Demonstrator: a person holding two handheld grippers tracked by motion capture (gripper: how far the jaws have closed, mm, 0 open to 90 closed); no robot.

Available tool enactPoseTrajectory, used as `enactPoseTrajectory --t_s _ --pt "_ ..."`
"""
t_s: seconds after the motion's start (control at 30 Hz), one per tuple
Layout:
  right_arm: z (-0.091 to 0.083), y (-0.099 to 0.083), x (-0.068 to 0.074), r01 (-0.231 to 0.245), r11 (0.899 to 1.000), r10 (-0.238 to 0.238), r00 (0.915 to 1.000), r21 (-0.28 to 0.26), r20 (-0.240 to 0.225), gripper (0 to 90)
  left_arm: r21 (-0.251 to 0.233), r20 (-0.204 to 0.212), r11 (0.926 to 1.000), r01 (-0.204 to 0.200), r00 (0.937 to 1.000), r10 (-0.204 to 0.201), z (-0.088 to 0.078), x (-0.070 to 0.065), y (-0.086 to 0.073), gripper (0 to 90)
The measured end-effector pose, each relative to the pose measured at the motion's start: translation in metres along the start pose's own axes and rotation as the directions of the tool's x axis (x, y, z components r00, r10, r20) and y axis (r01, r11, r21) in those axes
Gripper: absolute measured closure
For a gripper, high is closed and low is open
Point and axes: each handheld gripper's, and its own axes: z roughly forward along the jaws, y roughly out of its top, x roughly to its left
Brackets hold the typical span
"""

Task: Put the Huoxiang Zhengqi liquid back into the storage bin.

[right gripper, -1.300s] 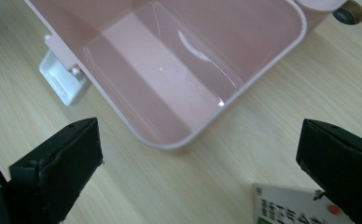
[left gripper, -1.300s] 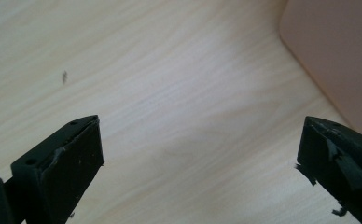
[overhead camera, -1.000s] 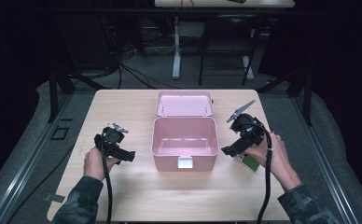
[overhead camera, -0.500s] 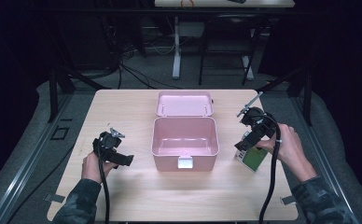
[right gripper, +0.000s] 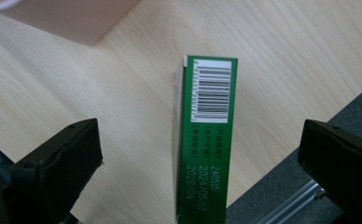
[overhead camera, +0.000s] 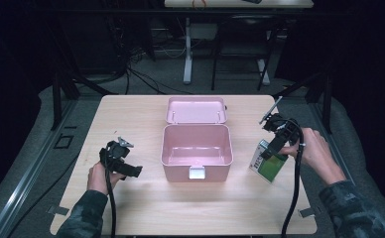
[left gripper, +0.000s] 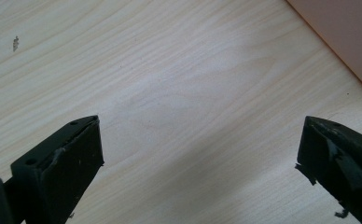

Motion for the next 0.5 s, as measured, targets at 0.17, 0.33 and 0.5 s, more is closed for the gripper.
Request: enactPoseTrajectory --t_s 0.17,0.33,0.5 --pt "0.011 0.000 -0.001 0.003 0.999 -0.004 0.9998 0.043 0.021 11.2 -0.002 0.002 1.0000 -0.001 1.0000 0.001 0.001 0.000 -0.001 0.1" --pt "0.020 -0.002 -0.003 0.024 0.998 -0.023 0.9997 0.059 -0.004 32.6 0.009 0.000 0.9999 -0.006 1.0000 0.006 0.002 0.000 -0.002 0.1" --pt "0.023 -0.001 -0.003 0.032 0.997 -0.030 0.9991 0.071 -0.031 48.1 0.015 0.003 0.9998 -0.011 0.9999 0.011 0.003 0.000 -0.002 0.1"
